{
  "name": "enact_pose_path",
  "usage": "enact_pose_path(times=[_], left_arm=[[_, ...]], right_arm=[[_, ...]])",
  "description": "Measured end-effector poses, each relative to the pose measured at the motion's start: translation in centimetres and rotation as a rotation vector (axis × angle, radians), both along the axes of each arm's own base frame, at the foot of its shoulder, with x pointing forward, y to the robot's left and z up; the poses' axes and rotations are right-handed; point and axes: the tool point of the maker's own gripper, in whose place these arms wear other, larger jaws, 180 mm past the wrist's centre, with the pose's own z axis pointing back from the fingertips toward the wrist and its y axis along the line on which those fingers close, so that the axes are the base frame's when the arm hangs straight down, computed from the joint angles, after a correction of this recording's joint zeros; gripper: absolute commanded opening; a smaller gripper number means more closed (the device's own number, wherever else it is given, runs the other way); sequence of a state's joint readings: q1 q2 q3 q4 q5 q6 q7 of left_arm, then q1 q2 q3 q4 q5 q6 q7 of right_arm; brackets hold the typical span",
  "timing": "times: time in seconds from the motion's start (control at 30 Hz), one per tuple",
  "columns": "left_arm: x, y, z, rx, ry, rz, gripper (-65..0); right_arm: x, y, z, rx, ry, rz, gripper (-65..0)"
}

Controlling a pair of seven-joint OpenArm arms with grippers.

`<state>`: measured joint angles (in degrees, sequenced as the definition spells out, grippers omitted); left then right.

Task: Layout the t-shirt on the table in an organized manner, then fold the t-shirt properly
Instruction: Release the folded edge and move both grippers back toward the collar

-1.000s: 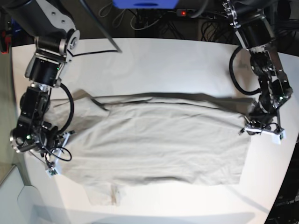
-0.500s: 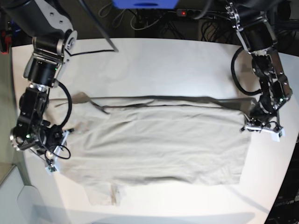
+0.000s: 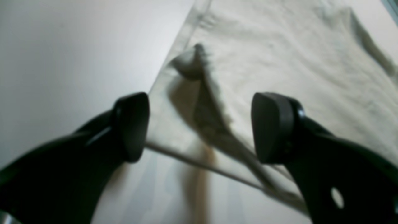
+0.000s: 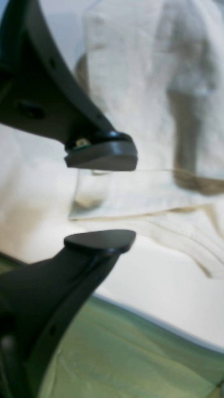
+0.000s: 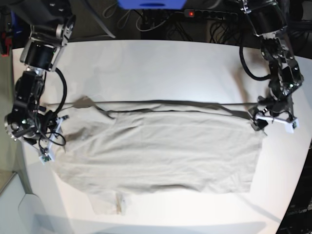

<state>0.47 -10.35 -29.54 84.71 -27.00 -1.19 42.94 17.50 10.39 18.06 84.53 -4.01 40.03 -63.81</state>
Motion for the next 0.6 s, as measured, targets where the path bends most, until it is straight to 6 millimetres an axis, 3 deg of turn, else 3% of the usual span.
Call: enact_pose_path(times=[0.23,0.4,0.6], left_arm=[[-1.5,0.8,-1.5,0.024,0.011,0.029,-19.6],[-2.3,1.4,-3.9,0.011,0.053,0.058,-19.6],[-1.0,2.7,-4.5,0.025,0.019,0.094,-19.7]], right_arm=[[-1.7,0.2,-0.3,-0.017,-0.004,0.011,-33.9],[-1.9,0.2,-0.6,-0.017,0.003,0.012,-33.9],[-1.9,0.0,-0.5,-0.021,0.002,0.011,-33.9]])
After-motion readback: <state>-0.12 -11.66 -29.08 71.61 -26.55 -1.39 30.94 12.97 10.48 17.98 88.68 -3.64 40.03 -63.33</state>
